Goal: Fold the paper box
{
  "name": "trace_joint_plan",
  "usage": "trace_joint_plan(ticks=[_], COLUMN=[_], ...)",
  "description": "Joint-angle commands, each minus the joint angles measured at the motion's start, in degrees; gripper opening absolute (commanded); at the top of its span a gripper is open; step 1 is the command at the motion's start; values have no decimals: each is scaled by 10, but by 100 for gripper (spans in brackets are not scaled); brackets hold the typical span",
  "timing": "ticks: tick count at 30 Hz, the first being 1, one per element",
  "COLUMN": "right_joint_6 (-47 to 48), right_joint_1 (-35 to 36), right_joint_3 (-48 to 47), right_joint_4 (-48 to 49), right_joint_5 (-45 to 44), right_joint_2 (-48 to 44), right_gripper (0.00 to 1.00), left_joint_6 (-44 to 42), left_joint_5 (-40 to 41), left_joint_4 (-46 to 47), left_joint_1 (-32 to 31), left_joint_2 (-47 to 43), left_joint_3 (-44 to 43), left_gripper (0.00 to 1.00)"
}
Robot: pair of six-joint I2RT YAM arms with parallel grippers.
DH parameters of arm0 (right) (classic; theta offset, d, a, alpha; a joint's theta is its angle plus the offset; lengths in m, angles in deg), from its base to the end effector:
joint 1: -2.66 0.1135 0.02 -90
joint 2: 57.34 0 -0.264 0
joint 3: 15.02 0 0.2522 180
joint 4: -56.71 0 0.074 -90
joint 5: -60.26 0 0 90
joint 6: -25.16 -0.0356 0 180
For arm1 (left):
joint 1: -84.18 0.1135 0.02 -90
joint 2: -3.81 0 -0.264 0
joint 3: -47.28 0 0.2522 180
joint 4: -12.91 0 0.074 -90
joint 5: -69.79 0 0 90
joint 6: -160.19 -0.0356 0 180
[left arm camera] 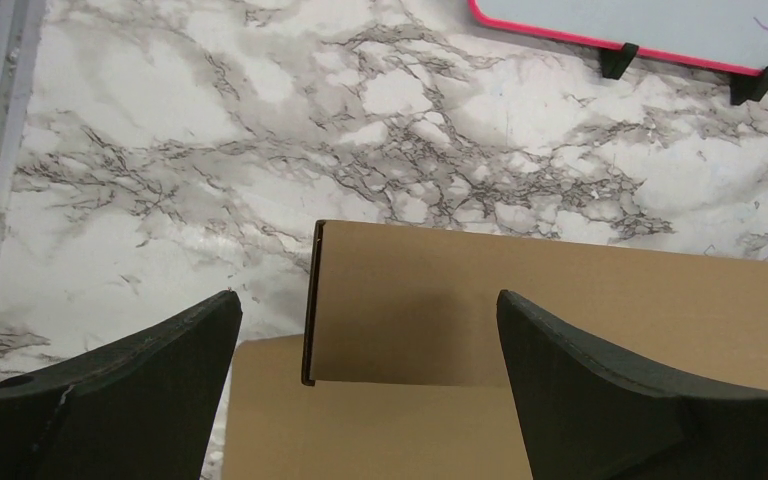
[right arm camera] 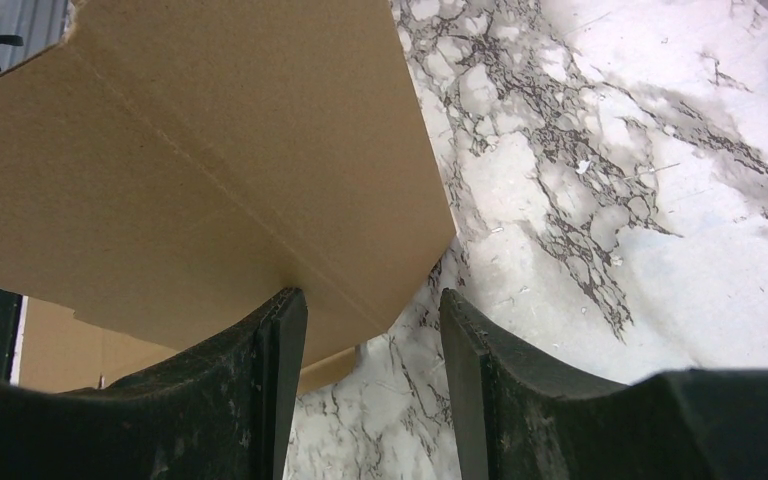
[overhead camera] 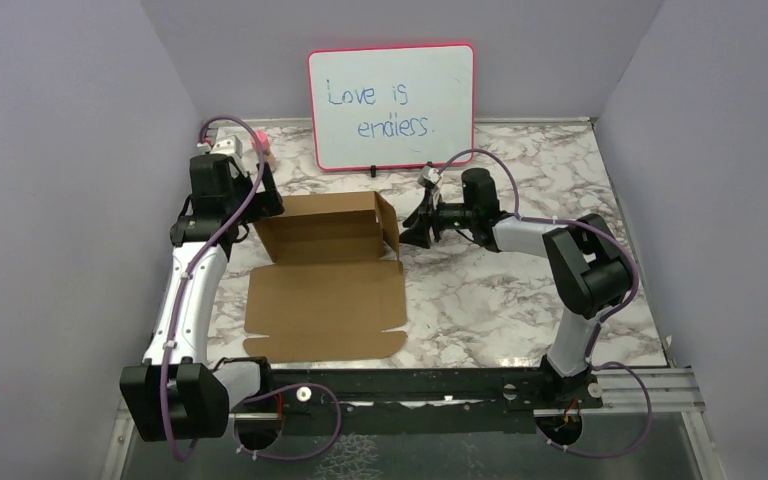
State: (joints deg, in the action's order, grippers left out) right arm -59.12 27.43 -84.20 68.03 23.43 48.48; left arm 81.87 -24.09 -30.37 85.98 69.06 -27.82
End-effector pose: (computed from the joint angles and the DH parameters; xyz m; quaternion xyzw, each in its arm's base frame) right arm 0.3336 0.1853 0.1762 -0.4296 0.6660 0.4521 0.4092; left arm 0.2493 0.0054 0.3361 -0.0874 0.8759 -0.0705 0.4693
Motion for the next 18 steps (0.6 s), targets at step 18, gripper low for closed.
trace_joint_plan(ticks=[18], right_joint_6=[15], right_joint_1=[27], right_joint_3=[-21], right_joint_4=[36], right_joint_5=[-15], right_joint_2=[17], right_gripper=[60], left_joint_6=[-7], left_joint_5=[-126], left_joint_4=[91], left_joint_1=[18], left_joint_2=[2], left_joint_3=[114], left_gripper=[97])
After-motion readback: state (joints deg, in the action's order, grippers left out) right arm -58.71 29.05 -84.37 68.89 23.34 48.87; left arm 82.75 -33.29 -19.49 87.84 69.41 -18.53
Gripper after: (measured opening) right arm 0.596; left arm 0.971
